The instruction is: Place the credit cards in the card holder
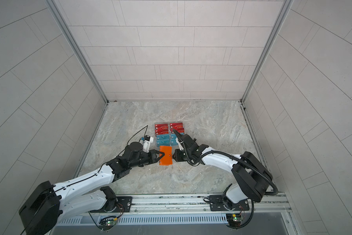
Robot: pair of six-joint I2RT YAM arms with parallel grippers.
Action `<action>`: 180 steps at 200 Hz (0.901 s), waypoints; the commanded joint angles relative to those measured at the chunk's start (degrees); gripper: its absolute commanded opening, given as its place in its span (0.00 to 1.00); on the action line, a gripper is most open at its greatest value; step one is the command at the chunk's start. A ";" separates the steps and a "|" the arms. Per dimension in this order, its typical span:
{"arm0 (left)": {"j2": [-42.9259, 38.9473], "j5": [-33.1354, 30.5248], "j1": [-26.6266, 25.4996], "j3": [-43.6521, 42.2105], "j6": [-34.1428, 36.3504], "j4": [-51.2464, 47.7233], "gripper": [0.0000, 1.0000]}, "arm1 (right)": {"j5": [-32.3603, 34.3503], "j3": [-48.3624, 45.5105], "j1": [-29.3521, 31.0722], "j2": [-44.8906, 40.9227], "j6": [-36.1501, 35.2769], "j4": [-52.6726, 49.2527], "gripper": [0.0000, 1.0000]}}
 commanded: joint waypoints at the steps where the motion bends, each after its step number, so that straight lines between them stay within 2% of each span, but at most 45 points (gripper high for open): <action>1: -1.29 3.66 0.89 -0.83 -1.20 4.43 0.12 | -5.08 -1.63 -2.04 -3.61 0.95 4.07 0.26; 64: -0.26 7.25 2.39 -1.62 -3.75 8.92 0.12 | -14.24 -4.06 -4.83 -9.64 1.66 7.41 0.33; 99: 0.07 8.34 2.69 -1.72 -4.60 10.88 0.12 | -14.74 -5.15 -5.42 -9.44 1.64 7.88 0.34; 147: -0.01 9.26 2.83 -2.11 -5.17 11.91 0.12 | -16.80 -9.14 -9.25 -9.41 2.88 10.76 0.34; 180: 0.21 9.81 2.83 -2.28 -5.17 12.12 0.11 | -19.47 -9.72 -9.31 -8.77 3.70 13.83 0.33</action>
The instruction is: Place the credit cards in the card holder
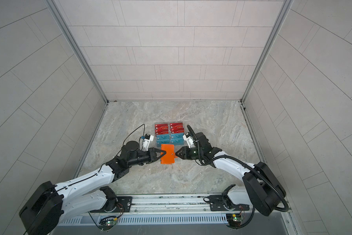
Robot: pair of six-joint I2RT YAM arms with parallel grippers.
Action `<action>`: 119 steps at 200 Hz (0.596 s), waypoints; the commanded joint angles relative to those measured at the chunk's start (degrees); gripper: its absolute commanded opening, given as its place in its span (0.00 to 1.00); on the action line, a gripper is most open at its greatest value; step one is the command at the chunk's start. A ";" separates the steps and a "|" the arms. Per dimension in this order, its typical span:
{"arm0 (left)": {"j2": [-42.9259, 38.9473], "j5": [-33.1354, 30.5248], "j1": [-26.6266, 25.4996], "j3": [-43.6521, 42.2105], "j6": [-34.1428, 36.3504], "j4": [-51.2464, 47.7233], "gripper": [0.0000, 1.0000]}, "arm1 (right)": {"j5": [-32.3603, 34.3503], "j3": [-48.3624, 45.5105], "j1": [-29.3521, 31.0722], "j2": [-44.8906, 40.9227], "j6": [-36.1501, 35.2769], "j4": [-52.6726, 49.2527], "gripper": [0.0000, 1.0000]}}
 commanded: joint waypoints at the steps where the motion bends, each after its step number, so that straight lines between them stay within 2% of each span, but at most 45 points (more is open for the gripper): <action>1: -0.23 1.13 0.40 -0.54 -0.04 3.02 0.12 | -2.51 -0.71 -0.13 0.06 1.46 3.94 0.34; 20: -0.23 1.14 0.40 -0.55 -0.03 3.28 0.12 | -5.17 -1.16 -0.19 -0.60 3.26 7.71 0.34; 78: 1.88 1.87 0.40 -1.46 -2.34 7.81 0.12 | -8.55 -1.45 -0.19 -2.65 3.66 8.73 0.34; 119: 1.79 1.61 0.40 -1.51 -2.02 6.91 0.12 | -9.31 -1.48 -0.48 -4.61 2.42 6.70 0.34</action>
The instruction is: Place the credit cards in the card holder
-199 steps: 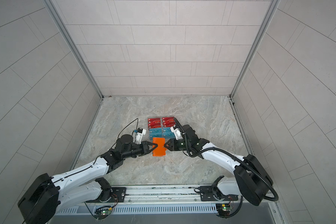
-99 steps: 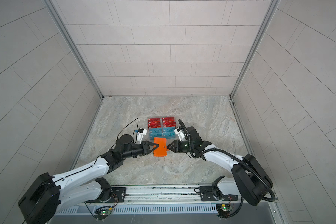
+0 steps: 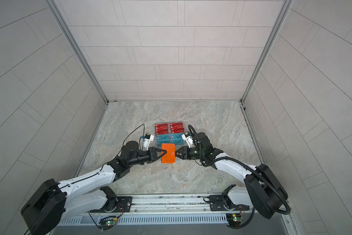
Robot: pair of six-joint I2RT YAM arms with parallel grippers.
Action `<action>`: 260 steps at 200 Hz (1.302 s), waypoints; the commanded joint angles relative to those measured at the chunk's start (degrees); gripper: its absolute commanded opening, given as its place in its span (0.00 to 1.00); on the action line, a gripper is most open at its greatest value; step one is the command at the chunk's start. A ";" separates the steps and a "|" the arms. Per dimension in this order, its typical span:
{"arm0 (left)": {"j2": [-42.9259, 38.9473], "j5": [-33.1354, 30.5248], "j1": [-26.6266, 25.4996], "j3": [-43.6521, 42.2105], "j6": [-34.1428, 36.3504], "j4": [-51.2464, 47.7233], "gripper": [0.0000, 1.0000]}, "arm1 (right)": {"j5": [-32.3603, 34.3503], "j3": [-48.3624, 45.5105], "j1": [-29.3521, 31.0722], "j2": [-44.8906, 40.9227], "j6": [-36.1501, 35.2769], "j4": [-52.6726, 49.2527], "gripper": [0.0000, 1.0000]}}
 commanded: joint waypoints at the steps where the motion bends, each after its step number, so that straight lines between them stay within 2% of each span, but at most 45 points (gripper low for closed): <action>1: 0.07 0.50 0.25 -0.62 0.08 2.18 0.12 | -2.48 0.07 -0.13 -2.52 -0.54 0.76 0.34; 33: 0.33 0.71 0.25 -0.57 0.10 2.29 0.12 | -2.52 -0.46 -0.64 -4.47 -0.55 0.31 0.38; 78: 0.17 0.80 0.25 -0.43 0.29 1.71 0.12 | -2.72 -0.63 -0.76 -5.75 -1.34 -0.88 0.51; 144: -0.18 0.84 0.25 -0.42 0.31 0.77 0.12 | -2.86 -1.33 -1.80 -7.33 -3.32 -3.88 0.52; 172: -0.02 1.02 0.25 -0.31 0.42 0.68 0.12 | -3.79 -1.97 -1.82 -7.43 -1.65 -1.28 0.59; 218: -0.44 1.41 0.25 -0.48 -0.18 1.67 0.12 | -4.50 -1.99 -1.82 -7.18 -1.47 -0.60 0.62; 260: 0.88 3.82 0.25 -1.35 -3.14 8.39 0.11 | -7.49 -3.09 -1.60 -4.32 3.64 8.47 0.60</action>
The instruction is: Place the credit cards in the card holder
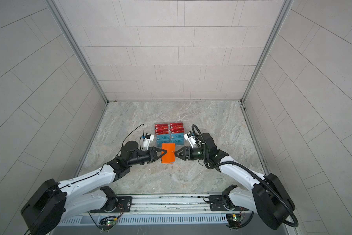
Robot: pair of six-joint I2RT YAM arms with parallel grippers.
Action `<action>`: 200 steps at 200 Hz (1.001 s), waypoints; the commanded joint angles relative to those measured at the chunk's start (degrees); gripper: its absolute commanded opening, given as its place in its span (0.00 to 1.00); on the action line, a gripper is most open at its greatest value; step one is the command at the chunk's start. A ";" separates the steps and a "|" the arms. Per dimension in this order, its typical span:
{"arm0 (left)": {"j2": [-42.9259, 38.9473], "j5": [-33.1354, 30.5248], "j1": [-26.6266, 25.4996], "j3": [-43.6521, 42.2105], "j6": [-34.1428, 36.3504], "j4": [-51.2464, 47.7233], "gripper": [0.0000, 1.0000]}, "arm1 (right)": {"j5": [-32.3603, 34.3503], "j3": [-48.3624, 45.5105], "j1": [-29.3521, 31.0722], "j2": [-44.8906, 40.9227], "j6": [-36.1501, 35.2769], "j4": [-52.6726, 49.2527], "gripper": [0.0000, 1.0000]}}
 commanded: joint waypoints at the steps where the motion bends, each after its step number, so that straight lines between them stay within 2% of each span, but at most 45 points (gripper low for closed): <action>1: 0.88 2.40 0.14 -1.25 -1.99 6.61 0.11 | -3.27 -1.06 0.16 1.46 3.96 8.08 0.60; 19: 1.43 3.06 0.14 -1.82 -3.67 10.02 0.11 | -4.75 -0.68 0.50 2.22 4.73 9.34 0.57; 81: 3.11 3.98 0.14 -2.02 -6.38 16.15 0.11 | -6.75 -0.67 0.71 0.11 7.49 12.69 0.38; 107: 3.89 4.17 0.14 -2.04 -7.71 19.06 0.11 | -7.36 -0.60 0.72 0.16 8.69 13.88 0.27; 125: 4.41 4.35 0.14 -2.05 -8.32 20.30 0.11 | -7.37 -0.46 0.77 0.08 9.12 14.28 0.16; 155: 4.22 4.00 0.13 -1.00 -6.55 15.55 0.12 | -7.10 -0.10 0.86 0.52 9.40 13.73 0.08; 167: 3.90 3.77 0.14 -0.79 -6.02 14.32 0.12 | -7.01 -0.10 0.88 0.65 9.34 13.74 0.01; 183: 3.78 3.98 0.14 -0.20 -5.81 13.65 0.13 | -6.76 -0.09 0.89 0.65 9.39 13.79 0.00; 200: 3.82 4.04 0.12 0.46 -5.60 12.73 0.20 | -6.56 0.25 0.85 0.58 9.46 13.72 0.00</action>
